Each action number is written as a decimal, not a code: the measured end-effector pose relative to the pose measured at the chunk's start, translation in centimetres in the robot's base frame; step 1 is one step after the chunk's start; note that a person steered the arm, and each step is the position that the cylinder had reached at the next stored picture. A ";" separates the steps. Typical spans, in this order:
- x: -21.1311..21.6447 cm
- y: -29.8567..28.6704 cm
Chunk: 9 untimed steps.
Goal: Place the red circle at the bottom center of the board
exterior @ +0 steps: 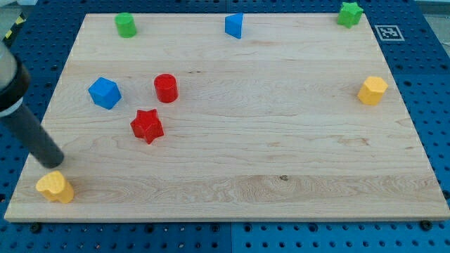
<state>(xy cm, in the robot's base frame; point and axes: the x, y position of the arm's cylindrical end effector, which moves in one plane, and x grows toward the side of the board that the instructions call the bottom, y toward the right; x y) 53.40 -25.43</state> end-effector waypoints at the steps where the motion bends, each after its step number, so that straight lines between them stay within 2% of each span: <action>1: -3.2 2.3; 2: -5.5 3.1; 4: -6.9 7.0; 5: -2.9 7.4; 7: -1.2 13.6; 9: -3.7 19.9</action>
<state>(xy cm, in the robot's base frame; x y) 49.72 -5.48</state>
